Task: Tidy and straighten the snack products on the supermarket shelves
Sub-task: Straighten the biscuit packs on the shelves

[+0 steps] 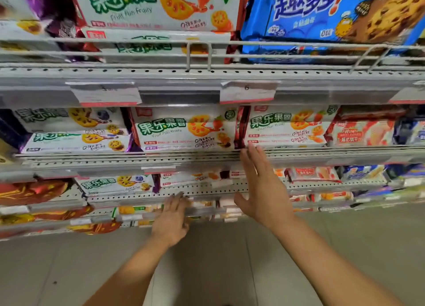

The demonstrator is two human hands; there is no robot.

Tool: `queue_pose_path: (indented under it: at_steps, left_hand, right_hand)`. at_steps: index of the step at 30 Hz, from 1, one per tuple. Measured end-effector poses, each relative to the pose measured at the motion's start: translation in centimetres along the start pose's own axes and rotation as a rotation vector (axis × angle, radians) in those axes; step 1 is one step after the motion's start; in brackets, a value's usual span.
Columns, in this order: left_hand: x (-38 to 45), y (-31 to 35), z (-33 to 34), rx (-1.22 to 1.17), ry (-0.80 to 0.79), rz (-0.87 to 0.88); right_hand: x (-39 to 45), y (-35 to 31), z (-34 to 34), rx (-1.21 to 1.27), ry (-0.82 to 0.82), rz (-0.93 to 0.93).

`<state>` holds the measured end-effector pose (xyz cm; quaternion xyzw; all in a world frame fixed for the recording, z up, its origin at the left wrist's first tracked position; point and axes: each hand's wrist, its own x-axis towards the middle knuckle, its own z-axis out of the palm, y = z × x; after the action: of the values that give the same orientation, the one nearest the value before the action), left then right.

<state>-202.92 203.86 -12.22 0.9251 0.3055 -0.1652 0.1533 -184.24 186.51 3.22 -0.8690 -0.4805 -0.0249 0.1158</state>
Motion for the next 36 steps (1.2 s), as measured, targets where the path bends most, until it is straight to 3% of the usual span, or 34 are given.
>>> queue_pose_path:
  at_steps: [7,19,26,32,36]
  left_hand:
    - [3.3,-0.1,5.2,-0.063,0.09,-0.034]
    - [8.6,-0.4,14.2,-0.004,0.656,-0.019]
    - [11.2,-1.2,17.2,0.076,0.962,0.016]
    - [10.6,-1.1,16.8,0.048,0.904,-0.01]
    - [10.6,-1.7,16.7,0.1,0.912,0.012]
  right_hand:
    - [0.0,0.5,2.5,-0.002,0.138,-0.054]
    - [2.9,3.2,9.2,0.061,0.676,-0.187]
    - [4.3,3.7,12.3,-0.084,0.917,-0.204]
    - [4.6,3.7,11.8,-0.125,0.85,-0.178]
    - [4.2,4.7,12.5,-0.171,0.819,-0.274]
